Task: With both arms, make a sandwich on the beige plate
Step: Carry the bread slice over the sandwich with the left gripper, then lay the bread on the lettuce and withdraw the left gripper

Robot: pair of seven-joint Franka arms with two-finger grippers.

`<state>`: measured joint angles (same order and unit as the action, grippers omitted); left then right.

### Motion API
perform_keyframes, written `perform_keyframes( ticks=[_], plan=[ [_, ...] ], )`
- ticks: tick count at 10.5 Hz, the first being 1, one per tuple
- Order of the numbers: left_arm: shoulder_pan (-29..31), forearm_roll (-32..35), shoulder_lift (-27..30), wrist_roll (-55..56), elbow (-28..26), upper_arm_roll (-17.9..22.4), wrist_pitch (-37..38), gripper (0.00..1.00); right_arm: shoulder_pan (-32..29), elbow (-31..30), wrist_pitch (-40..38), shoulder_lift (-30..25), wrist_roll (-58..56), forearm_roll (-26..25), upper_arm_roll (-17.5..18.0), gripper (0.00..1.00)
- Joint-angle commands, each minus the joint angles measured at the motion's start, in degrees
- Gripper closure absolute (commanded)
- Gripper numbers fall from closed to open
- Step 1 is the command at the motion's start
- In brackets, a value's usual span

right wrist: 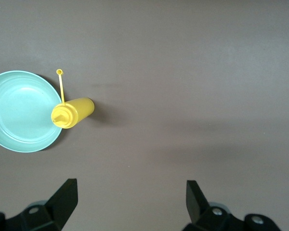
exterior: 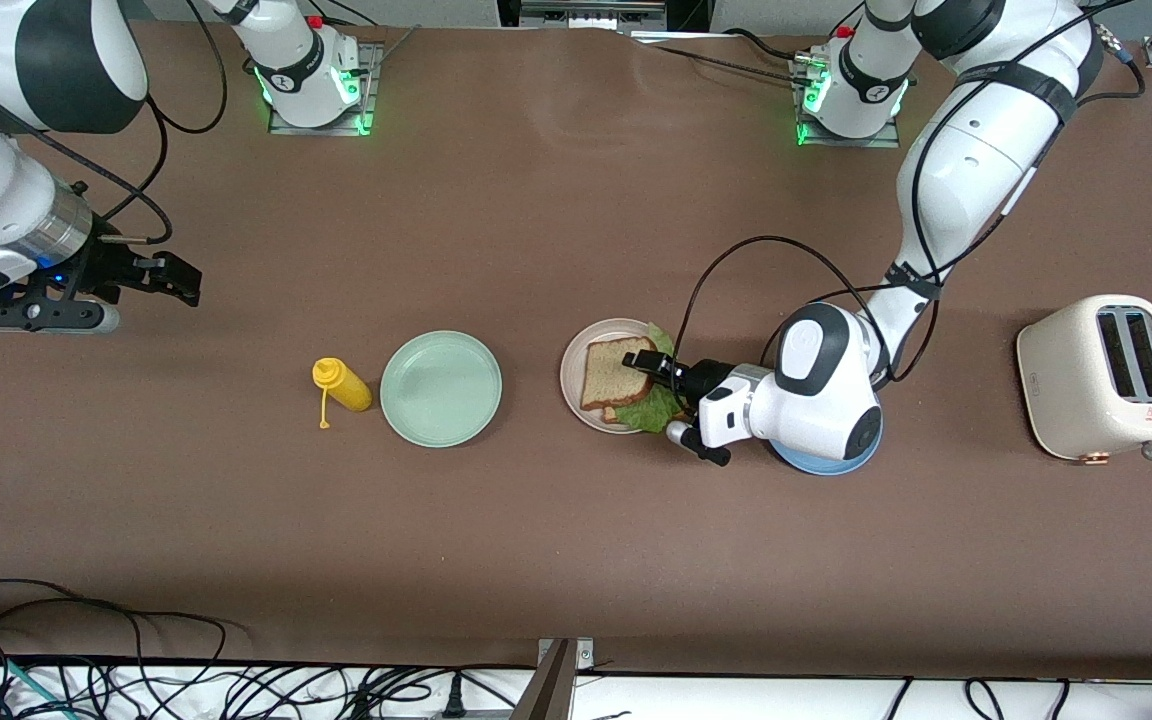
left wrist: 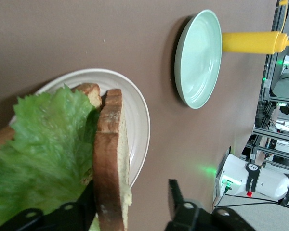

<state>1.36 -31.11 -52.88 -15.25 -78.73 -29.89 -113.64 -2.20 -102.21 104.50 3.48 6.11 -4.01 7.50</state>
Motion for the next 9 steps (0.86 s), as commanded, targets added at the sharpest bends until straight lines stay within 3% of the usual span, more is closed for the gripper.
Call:
perform_keyframes(
  ticks=[1, 6, 9],
  plan=[
    [1.0, 2.1, 3.6, -0.7, 0.2, 0.4, 0.8, 0.00, 0.8, 1.3, -0.2, 0.6, -0.1, 1.1, -0.3, 0.00],
    [6.0, 16.5, 9.6, -0.1, 0.1, 0.5, 5.9, 0.00, 0.8, 3.2, -0.3, 1.0, 0.3, 0.8, -0.3, 0.00],
    [6.2, 31.9, 15.4, 5.0, -0.2, 0.6, 9.2, 0.00, 0.8, 5.3, -0.5, 1.3, 0.2, 0.9, -0.3, 0.00]
  ],
)
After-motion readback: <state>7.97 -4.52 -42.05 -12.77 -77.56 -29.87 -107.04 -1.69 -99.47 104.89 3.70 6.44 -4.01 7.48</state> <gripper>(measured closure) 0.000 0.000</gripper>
